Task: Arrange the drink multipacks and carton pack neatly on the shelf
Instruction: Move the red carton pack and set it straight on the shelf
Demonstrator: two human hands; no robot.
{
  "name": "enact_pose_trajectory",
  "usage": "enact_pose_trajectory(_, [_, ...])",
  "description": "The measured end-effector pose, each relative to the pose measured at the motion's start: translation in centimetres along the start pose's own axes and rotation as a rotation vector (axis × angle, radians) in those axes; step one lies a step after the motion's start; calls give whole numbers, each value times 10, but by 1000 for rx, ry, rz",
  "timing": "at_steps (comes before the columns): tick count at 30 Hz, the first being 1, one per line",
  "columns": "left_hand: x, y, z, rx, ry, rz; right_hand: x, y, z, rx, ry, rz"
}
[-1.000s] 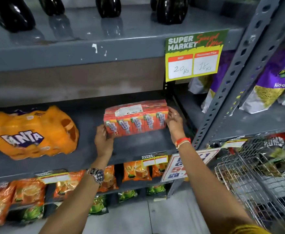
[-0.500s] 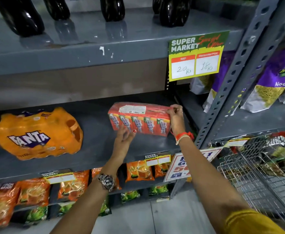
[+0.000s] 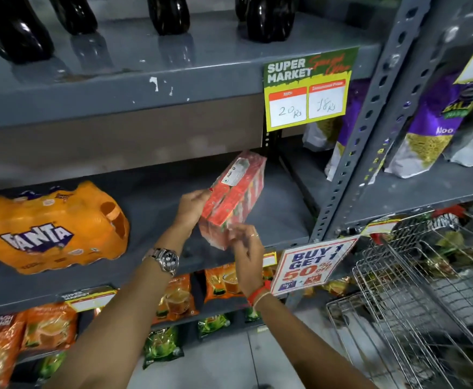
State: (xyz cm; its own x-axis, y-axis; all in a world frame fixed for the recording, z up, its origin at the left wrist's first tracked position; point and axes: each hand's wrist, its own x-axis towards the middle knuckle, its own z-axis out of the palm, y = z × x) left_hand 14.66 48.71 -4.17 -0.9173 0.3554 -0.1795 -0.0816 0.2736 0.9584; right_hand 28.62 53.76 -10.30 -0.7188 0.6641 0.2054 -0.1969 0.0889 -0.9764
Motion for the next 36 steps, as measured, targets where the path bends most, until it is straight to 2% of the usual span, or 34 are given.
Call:
enact_pose_trajectory(3, [-26, -9, -3, 86, 222, 169, 38, -13, -12, 63, 180, 46])
enact_pose_trajectory(5, [-52, -24, 8, 8, 339, 222, 75, -16, -19, 48, 238, 69])
enact_pose_trajectory(6, [-65, -32, 15, -52, 357, 209, 96, -17, -20, 11, 215, 97])
enact_pose_trajectory(10, [-84, -34, 32, -363, 232, -83, 173, -26, -19, -241, 49, 183])
enact_pose_trajectory(14, [-70, -39, 21, -256, 95, -85, 215, -19, -22, -263, -42, 341])
enact_pose_trajectory(17, [-60, -42, 12, -287, 37, -97, 206, -16, -37, -209, 23, 330])
enact_pose_trajectory(25, [-33, -39, 0, -275, 143, -75, 135, -9, -65, -200, 283, 211])
enact_pose_trajectory(31, [-47, -40, 3, -139, 101, -53, 95, -13, -62, -283, 385, 74])
enact_pose_trajectory(36, [-58, -50, -4, -165, 98, -39, 68, -12, -57, -341, 413, -5])
